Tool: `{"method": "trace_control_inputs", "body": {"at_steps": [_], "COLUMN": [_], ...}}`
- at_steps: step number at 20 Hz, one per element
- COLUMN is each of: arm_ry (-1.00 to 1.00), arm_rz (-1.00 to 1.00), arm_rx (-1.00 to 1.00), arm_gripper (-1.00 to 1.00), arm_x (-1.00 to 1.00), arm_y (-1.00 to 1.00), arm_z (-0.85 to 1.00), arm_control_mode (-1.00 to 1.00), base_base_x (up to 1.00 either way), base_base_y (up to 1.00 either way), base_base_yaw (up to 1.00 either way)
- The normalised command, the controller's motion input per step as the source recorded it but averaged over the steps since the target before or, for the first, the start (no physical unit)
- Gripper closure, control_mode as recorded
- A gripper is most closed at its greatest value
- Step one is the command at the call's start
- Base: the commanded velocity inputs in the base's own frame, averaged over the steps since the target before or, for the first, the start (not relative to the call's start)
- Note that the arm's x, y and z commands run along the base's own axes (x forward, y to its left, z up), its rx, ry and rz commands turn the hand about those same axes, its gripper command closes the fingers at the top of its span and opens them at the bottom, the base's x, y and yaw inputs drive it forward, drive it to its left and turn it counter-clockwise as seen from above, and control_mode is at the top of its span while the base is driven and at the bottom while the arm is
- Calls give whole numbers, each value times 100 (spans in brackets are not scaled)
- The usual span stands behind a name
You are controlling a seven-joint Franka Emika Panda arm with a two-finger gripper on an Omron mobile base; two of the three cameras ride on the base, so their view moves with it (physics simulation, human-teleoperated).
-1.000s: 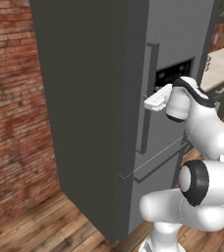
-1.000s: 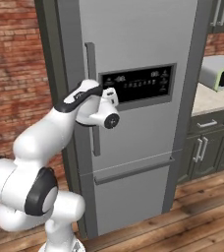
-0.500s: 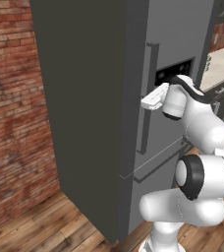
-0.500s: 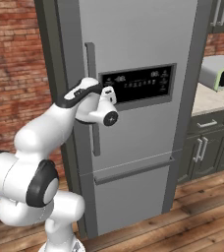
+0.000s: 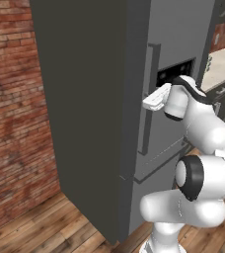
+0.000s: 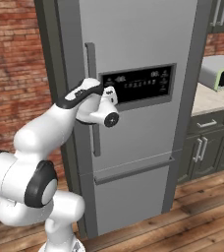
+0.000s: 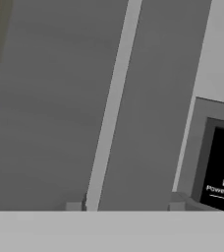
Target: Gather the lemon and bell pepper from the fridge and place them on a tray on the dining counter. Then gather the fish and steak from the fridge and place them on the other tray.
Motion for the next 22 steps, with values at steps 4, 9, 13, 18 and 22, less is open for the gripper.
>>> {"method": "trace_control_inputs", "body": {"at_steps": [4,9,13,18,22], "arm_ry": [-6,-4,0,1,4], "arm_rz": [-13,-16,-19,-18,-14], "arm_rx": [0,0,0,0,0], "arm_gripper": [100,100,100,100,100], "arm_x": [-38,-42,-39,-26,-15], "arm_y": [-57,-76,-86,-86,-89], "arm_z": [17,26,31,24,17], "arm_control_mode": [-100,-100,-100,-100,-100], "base_base_x": [0,0,0,0,0], "base_base_y": [0,0,0,0,0], "base_base_yaw": [0,0,0,0,0]}}
